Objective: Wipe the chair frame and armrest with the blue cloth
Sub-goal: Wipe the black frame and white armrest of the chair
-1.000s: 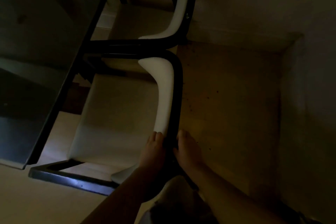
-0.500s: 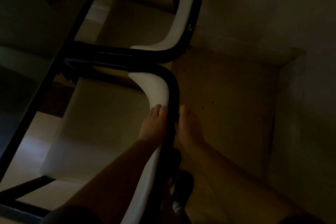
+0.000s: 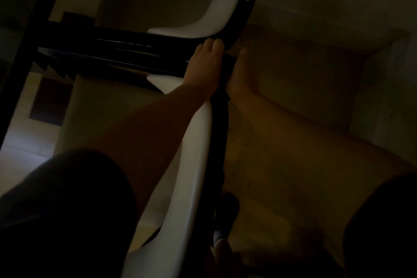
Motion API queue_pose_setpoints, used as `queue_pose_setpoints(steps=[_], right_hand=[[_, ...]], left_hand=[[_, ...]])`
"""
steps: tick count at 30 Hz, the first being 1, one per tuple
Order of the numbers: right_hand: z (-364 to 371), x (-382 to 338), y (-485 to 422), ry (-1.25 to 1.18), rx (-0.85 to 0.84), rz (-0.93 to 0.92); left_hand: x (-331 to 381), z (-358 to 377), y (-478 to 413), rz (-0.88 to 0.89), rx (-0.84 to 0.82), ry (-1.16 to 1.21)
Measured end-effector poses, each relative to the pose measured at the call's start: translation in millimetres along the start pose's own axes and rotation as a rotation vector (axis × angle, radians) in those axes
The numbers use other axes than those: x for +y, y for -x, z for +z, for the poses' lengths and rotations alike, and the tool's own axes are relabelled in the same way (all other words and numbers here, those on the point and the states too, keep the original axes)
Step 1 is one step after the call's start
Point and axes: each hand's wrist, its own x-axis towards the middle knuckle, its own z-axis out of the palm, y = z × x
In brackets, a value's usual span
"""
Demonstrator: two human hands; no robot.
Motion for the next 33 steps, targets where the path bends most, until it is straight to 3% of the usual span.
queue_pose_setpoints(steps=[4,8,11,22,33], right_hand=[[-12.2,16.0,-2.2,0.236,-0.039,-0.115],[-20.2,13.0,12.5,0.249,0.022,-0.201],[-17.4,11.7,44.7,0.198,-0.052,-0.299],[-19.2,52.2,175.9,0.135,-0.203,-0.313],[16.0,95.4,347.2,0.099,-0.329,-0.189]], left_hand=[[2.0,0.2,4.5,0.042,0.055,0.060],[-4.6,-13.2,31.4,0.117,0.054,0.136],[-10.2,-19.2,67.6,0.083,0.030,0.185],[12.5,-21.1,189.1,0.086,-0.088,0.085],[25.8,-26.0,378.5,0.061,-0.159,0.067]])
